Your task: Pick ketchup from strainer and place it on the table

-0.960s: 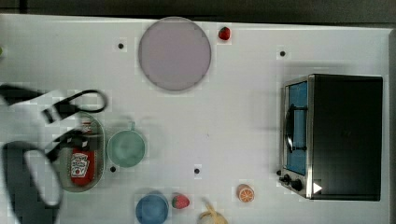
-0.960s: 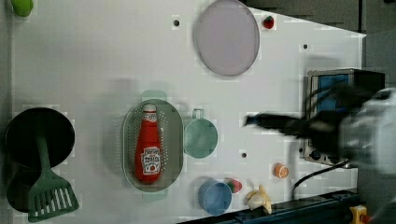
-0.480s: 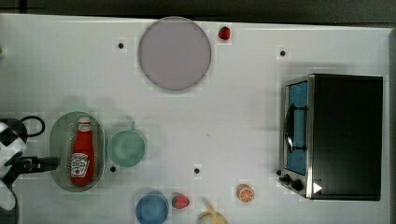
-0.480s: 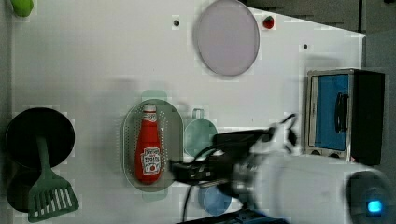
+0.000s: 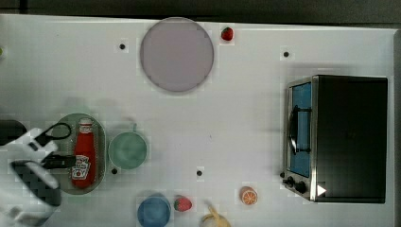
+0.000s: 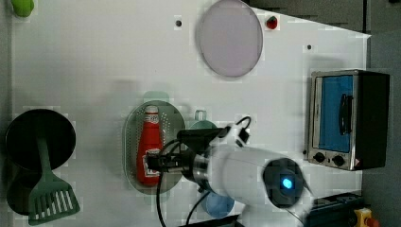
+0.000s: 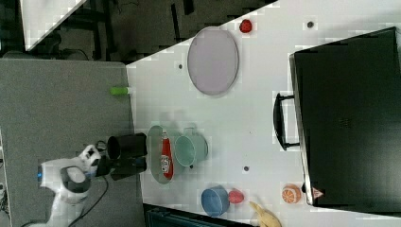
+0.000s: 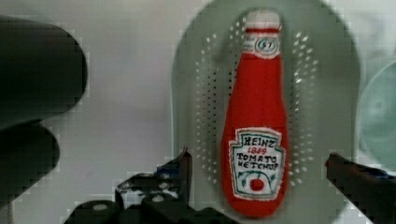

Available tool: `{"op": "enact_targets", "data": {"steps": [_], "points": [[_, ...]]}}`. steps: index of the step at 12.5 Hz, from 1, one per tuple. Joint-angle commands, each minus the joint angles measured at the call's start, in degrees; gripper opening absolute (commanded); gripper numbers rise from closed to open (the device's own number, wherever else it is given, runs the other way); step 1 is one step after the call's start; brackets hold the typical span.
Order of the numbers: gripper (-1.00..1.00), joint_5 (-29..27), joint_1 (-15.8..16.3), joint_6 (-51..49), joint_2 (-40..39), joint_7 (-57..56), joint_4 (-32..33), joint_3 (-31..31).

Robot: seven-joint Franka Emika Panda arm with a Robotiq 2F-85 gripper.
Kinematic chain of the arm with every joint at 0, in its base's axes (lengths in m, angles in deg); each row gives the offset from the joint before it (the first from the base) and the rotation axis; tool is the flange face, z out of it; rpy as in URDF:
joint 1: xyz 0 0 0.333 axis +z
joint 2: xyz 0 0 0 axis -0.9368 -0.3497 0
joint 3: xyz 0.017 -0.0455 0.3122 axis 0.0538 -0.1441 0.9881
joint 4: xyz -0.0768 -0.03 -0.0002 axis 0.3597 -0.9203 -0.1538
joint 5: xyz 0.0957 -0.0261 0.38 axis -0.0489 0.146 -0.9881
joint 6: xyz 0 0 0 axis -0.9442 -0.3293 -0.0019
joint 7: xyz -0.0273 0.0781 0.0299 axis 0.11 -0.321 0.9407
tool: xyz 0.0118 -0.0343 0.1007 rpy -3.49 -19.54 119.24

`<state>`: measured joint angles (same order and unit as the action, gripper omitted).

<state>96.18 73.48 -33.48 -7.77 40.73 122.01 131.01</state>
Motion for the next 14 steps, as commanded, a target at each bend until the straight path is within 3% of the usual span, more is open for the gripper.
{"op": "enact_targets", "data": {"steps": [1, 8, 11, 12, 14], "points": [[1.00, 4.0, -0.3, 3.8, -3.8, 7.2, 2.4, -0.4], [1.00, 15.3, 0.9, 10.5, -14.2, 15.6, 1.9, -3.0], [1.00, 16.6, 2.2, 11.3, -17.0, 15.8, 0.7, -4.5], [0.91, 16.8, 2.6, 11.3, -17.6, 15.8, 0.4, -5.2], [0.42, 16.9, 3.4, 12.2, -18.0, 15.8, 0.0, -5.7]]}}
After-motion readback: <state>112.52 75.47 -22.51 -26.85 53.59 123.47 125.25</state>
